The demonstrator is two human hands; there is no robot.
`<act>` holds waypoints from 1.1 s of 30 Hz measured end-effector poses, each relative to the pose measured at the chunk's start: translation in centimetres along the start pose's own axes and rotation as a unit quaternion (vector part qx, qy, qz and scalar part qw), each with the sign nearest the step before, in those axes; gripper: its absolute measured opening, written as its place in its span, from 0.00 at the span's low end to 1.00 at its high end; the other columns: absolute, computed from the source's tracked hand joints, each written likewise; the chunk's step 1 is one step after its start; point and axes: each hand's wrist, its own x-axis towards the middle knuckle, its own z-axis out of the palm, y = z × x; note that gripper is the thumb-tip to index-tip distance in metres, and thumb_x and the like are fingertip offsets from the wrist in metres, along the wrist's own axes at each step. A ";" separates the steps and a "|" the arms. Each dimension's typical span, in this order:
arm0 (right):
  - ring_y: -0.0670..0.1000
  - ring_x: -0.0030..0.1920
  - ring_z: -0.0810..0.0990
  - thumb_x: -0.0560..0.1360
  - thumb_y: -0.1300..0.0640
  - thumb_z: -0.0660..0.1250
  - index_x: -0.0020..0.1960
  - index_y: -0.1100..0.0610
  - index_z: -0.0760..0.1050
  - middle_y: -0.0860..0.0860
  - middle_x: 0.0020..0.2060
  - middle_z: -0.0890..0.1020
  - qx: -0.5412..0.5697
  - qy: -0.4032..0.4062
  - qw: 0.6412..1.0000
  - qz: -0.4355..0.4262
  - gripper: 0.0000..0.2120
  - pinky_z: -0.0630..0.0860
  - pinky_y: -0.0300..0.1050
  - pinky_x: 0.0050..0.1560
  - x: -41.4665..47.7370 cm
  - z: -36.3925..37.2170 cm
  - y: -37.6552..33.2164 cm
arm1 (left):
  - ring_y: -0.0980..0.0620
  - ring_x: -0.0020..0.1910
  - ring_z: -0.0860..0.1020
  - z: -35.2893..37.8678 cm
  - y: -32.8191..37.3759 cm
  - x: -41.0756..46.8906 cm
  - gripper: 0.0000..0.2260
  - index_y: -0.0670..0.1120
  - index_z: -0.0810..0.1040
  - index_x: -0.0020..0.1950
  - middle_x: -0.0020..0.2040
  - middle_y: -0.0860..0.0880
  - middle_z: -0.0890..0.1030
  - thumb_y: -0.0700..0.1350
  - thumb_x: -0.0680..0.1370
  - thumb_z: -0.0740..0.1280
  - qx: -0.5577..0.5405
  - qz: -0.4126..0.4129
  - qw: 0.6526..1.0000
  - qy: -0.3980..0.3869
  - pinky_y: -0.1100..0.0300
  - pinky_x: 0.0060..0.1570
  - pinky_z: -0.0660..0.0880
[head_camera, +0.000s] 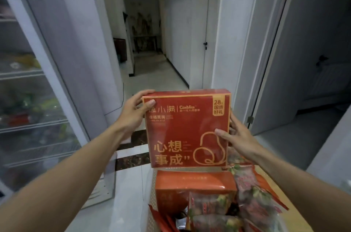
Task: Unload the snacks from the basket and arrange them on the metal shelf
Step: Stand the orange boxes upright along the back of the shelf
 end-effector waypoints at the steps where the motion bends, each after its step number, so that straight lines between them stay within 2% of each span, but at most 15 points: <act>1: 0.36 0.53 0.81 0.77 0.59 0.69 0.78 0.39 0.54 0.39 0.60 0.77 0.009 0.008 1.000 -0.010 0.38 0.80 0.36 0.43 -0.2 -0.1 -0.9 | 0.52 0.51 0.82 -0.1 1.0 -0.3 0.17 0.55 0.72 0.67 0.61 0.44 0.79 0.50 0.78 0.66 -0.011 -0.001 1.000 0.010 0.67 0.38 0.78; 3: 0.36 0.49 0.82 0.78 0.59 0.68 0.78 0.39 0.55 0.42 0.57 0.78 0.013 0.025 0.999 -0.025 0.36 0.80 0.35 0.40 -0.7 -0.4 -2.7 | 0.54 0.50 0.83 0.0 2.7 -1.4 0.25 0.59 0.65 0.73 0.59 0.46 0.80 0.53 0.77 0.67 -0.038 0.006 0.999 0.024 0.66 0.39 0.79; 5: 0.36 0.46 0.82 0.78 0.57 0.68 0.77 0.37 0.54 0.43 0.55 0.78 -0.002 0.035 0.999 -0.039 0.36 0.79 0.33 0.36 -1.5 -0.8 -4.5 | 0.56 0.54 0.82 0.3 3.7 -2.8 0.37 0.65 0.55 0.76 0.61 0.50 0.79 0.55 0.73 0.72 -0.033 0.018 0.999 0.007 0.61 0.45 0.80; 8: 0.42 0.47 0.84 0.78 0.52 0.67 0.77 0.36 0.54 0.51 0.59 0.79 -0.011 0.063 0.997 -0.044 0.34 0.80 0.37 0.35 -3.4 -1.5 -7.1 | 0.60 0.57 0.79 1.1 3.4 -5.7 0.50 0.70 0.41 0.75 0.63 0.58 0.75 0.49 0.71 0.76 -0.004 0.015 0.998 -0.067 0.58 0.51 0.77; 10: 0.46 0.49 0.84 0.78 0.50 0.67 0.77 0.35 0.52 0.52 0.60 0.79 -0.016 0.078 0.996 -0.048 0.35 0.81 0.39 0.37 -5.3 -1.8 -8.5 | 0.58 0.58 0.79 1.6 3.0 -7.8 0.49 0.72 0.40 0.74 0.64 0.57 0.74 0.44 0.72 0.74 -0.014 0.016 0.996 -0.090 0.57 0.51 0.79; 14: 0.51 0.60 0.80 0.75 0.44 0.67 0.76 0.31 0.44 0.49 0.66 0.75 -0.061 0.084 0.992 -0.077 0.40 0.81 0.54 0.55 -10.4 -1.4 -11.3 | 0.47 0.61 0.78 1.4 4.2 -11.4 0.46 0.78 0.44 0.70 0.65 0.50 0.73 0.47 0.72 0.73 -0.024 0.041 0.995 -0.083 0.45 0.55 0.79; 16: 0.47 0.62 0.78 0.76 0.49 0.68 0.75 0.30 0.39 0.41 0.68 0.71 -0.075 0.068 0.990 -0.096 0.44 0.80 0.52 0.57 -13.7 -0.7 -12.6 | 0.47 0.59 0.79 1.2 5.1 -13.0 0.44 0.78 0.44 0.69 0.64 0.50 0.73 0.45 0.74 0.72 -0.033 0.052 0.994 -0.085 0.48 0.51 0.81; 18: 0.44 0.61 0.79 0.74 0.51 0.72 0.73 0.28 0.34 0.36 0.65 0.69 -0.116 0.044 0.988 -0.094 0.51 0.81 0.48 0.56 -17.4 0.4 -13.7 | 0.50 0.53 0.82 0.9 6.0 -15.1 0.41 0.76 0.44 0.69 0.62 0.51 0.74 0.45 0.76 0.69 -0.048 0.068 0.992 -0.093 0.56 0.43 0.82; 20: 0.40 0.60 0.79 0.71 0.51 0.74 0.74 0.28 0.36 0.36 0.64 0.69 -0.150 0.048 0.984 -0.084 0.52 0.81 0.41 0.52 -21.3 1.5 -14.5 | 0.53 0.51 0.83 0.5 6.6 -17.3 0.40 0.73 0.45 0.71 0.60 0.52 0.75 0.45 0.77 0.69 -0.060 0.086 0.987 -0.119 0.59 0.40 0.81; 22: 0.37 0.59 0.78 0.71 0.51 0.74 0.75 0.30 0.40 0.38 0.66 0.69 -0.159 0.075 0.981 -0.082 0.51 0.80 0.38 0.51 -25.2 2.5 -15.1 | 0.54 0.52 0.83 0.2 7.3 -19.8 0.42 0.73 0.45 0.74 0.61 0.53 0.75 0.47 0.75 0.70 -0.067 0.102 0.981 -0.150 0.57 0.43 0.81; 24: 0.38 0.60 0.77 0.71 0.53 0.74 0.76 0.31 0.42 0.40 0.67 0.69 -0.160 0.103 0.979 -0.074 0.50 0.80 0.39 0.52 -29.1 3.4 -15.9 | 0.55 0.53 0.82 0.1 8.1 -22.4 0.42 0.72 0.45 0.74 0.62 0.54 0.75 0.48 0.74 0.70 -0.064 0.121 0.975 -0.172 0.55 0.46 0.81; 29: 0.32 0.58 0.76 0.72 0.58 0.74 0.78 0.36 0.44 0.40 0.66 0.68 -0.188 0.174 0.964 -0.066 0.49 0.78 0.32 0.48 -38.0 4.5 -19.2 | 0.55 0.57 0.81 1.4 11.3 -28.2 0.42 0.72 0.44 0.75 0.69 0.52 0.72 0.48 0.76 0.70 -0.080 0.144 0.961 -0.223 0.57 0.47 0.81; 33: 0.35 0.61 0.75 0.72 0.58 0.74 0.78 0.35 0.45 0.41 0.69 0.66 -0.212 0.228 0.948 -0.065 0.49 0.79 0.37 0.55 -44.7 3.7 -21.7 | 0.57 0.58 0.79 3.9 14.8 -32.1 0.41 0.75 0.44 0.71 0.72 0.54 0.68 0.50 0.74 0.70 -0.090 0.178 0.944 -0.262 0.56 0.49 0.81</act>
